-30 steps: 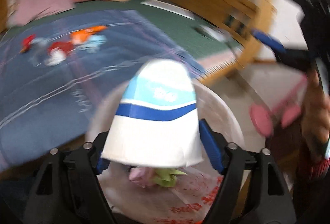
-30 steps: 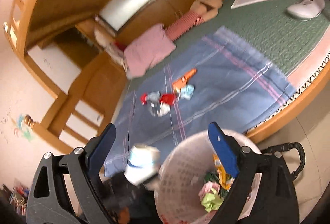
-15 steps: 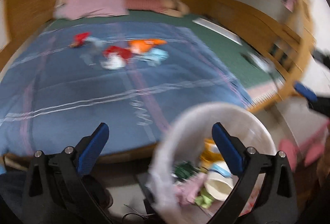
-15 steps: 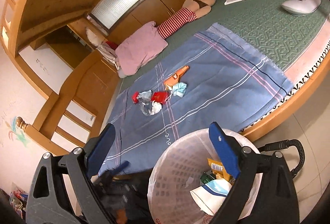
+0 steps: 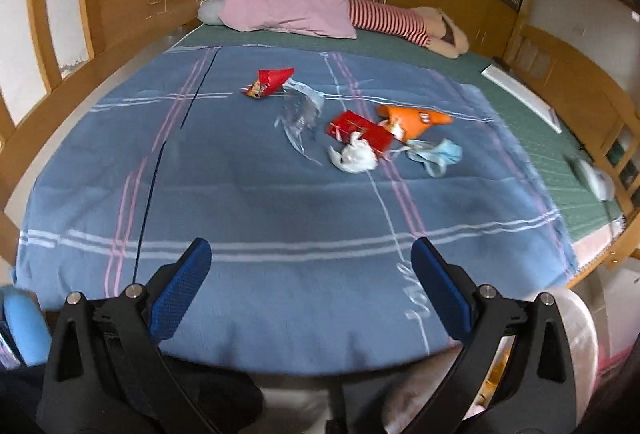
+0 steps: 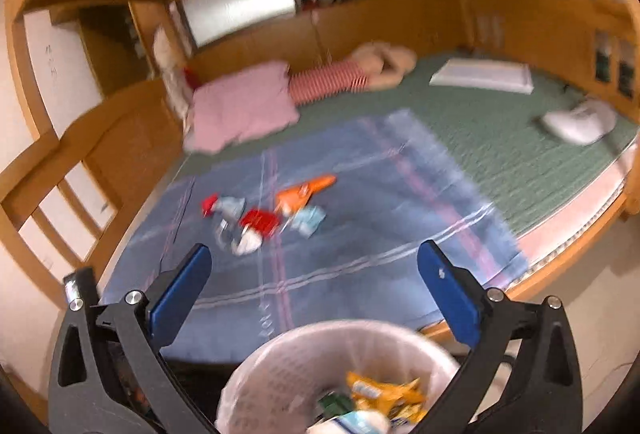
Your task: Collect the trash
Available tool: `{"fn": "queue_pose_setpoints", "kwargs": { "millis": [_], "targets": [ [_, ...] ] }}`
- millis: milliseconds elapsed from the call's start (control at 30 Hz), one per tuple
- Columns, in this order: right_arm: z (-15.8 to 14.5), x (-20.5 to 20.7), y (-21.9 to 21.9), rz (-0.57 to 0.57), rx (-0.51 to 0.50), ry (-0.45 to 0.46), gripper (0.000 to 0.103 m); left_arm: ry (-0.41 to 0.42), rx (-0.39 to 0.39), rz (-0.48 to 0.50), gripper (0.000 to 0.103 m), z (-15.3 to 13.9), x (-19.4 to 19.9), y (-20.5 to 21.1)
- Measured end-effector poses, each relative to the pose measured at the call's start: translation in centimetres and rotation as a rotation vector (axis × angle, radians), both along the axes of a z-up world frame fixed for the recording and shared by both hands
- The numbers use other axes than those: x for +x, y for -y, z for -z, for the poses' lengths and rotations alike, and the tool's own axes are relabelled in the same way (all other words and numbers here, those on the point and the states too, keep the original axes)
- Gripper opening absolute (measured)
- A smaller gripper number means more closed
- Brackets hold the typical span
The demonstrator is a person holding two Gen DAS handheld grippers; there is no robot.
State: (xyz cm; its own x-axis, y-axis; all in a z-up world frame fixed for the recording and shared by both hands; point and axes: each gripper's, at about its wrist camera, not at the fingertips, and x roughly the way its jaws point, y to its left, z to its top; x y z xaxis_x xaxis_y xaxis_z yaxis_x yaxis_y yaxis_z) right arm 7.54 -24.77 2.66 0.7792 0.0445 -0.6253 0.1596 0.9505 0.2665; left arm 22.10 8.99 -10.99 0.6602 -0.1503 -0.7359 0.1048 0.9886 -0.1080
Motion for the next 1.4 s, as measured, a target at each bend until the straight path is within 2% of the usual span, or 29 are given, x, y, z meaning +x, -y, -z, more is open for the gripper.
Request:
{"fn": "queue_pose_setpoints", "kwargs": {
  "millis": [100,133,200,233,300,400,533,633,733,800,833,933,967,1033,1067,1100,1133,1233,1267,1300,1333,1367,1400],
  "targets": [
    [2.1,3.2,-1.2,-0.043,-0.028,-0.115,0.1,-0.028,0.007,-0.002,0.099,0.5,1.8,0.5],
    [2.1,3.6,-1.3,-0.043,-0.031,-0.123,0.1,-0.038,0.013,0.007,0.099,0.7,2.5,0.7],
    [3.4,6.2,-2.0,-0.057,-0.035,-0.171,0.1,-0.036,0.061,0.001,0.1,1.1,3.7,0.8],
    [3.8,6.7,-2.2,-0.063,-0.035,-0.179,0.1,-0.015,0.126,-0.048,0.1,1.1,4.4,0.4],
    [4.7,9.0,-2.9,-0.078,-0.037,-0.202,0.1,-0.01,0.171,-0.142,0.1,1.2,5.6,-1.0],
    [6.0,13.1,-4.0,-0.107,-0.041,-0.23,0.1,-0.064,0.089,-0.262,0.1,1.2,7.5,-4.4],
    [7.8,19.1,-6.0,-0.153,-0.026,-0.263,0.1,-0.096,-0.02,-0.454,0.1,1.4,9.1,-9.8],
    [10.0,24.2,-8.4,-0.199,0.0,-0.313,0.1,-0.12,-0.103,-0.501,0.1,2.3,8.7,-11.7],
    [13.1,28.7,-11.2,-0.214,-0.04,-0.377,0.1,-0.18,-0.167,-0.528,0.1,3.9,8.6,-12.6],
    [16.2,31.6,-13.1,-0.207,-0.064,-0.445,0.1,-0.221,-0.188,-0.518,0.1,4.6,8.9,-12.9],
    [16.8,32.2,-13.5,-0.203,-0.066,-0.457,0.098,-0.23,-0.18,-0.524,0.1,4.8,8.9,-13.1],
    [19.8,33.9,-14.7,-0.207,-0.066,-0.524,0.087,-0.218,-0.185,-0.554,0.1,4.9,8.6,-13.6],
    [20.7,34.2,-15.1,-0.212,-0.072,-0.548,0.079,-0.216,-0.196,-0.562,0.1,4.9,8.4,-13.8],
    [21.7,34.4,-15.6,-0.241,-0.075,-0.577,0.052,-0.225,-0.212,-0.569,0.1,5.1,8.2,-14.0],
    [22.0,34.1,-15.8,-0.271,-0.064,-0.588,0.028,-0.228,-0.214,-0.571,0.1,5.1,8.0,-14.2],
    [21.7,33.5,-15.9,-0.29,-0.061,-0.579,0.026,-0.231,-0.218,-0.575,0.1,5.1,7.9,-14.3],
    [21.5,33.1,-16.1,-0.313,-0.055,-0.574,0.026,-0.229,-0.225,-0.583,0.1,5.0,7.7,-14.4],
    [20.4,30.9,-17.3,-0.488,0.043,-0.601,0.026,-0.211,-0.265,-0.61,0.1,4.7,6.9,-15.0],
    [20.1,29.9,-18.1,-0.594,0.091,-0.623,0.026,-0.208,-0.281,-0.617,0.1,4.8,6.7,-15.2],
    [19.4,28.9,-19.0,-0.671,0.087,-0.63,0.028,-0.212,-0.294,-0.617,0.1,4.8,6.6,-15.2],
    [18.9,28.6,-19.3,-0.688,0.064,-0.621,0.032,-0.218,-0.298,-0.613,0.1,5.0,6.6,-15.1],
    [17.7,28.2,-19.5,-0.688,-0.001,-0.582,0.051,-0.229,-0.3,-0.605,0.1,5.1,6.8,-14.9],
    [16.4,28.3,-19.3,-0.657,-0.054,-0.521,0.082,-0.24,-0.298,-0.593,0.1,5.3,6.9,-14.6]
  ]
}}
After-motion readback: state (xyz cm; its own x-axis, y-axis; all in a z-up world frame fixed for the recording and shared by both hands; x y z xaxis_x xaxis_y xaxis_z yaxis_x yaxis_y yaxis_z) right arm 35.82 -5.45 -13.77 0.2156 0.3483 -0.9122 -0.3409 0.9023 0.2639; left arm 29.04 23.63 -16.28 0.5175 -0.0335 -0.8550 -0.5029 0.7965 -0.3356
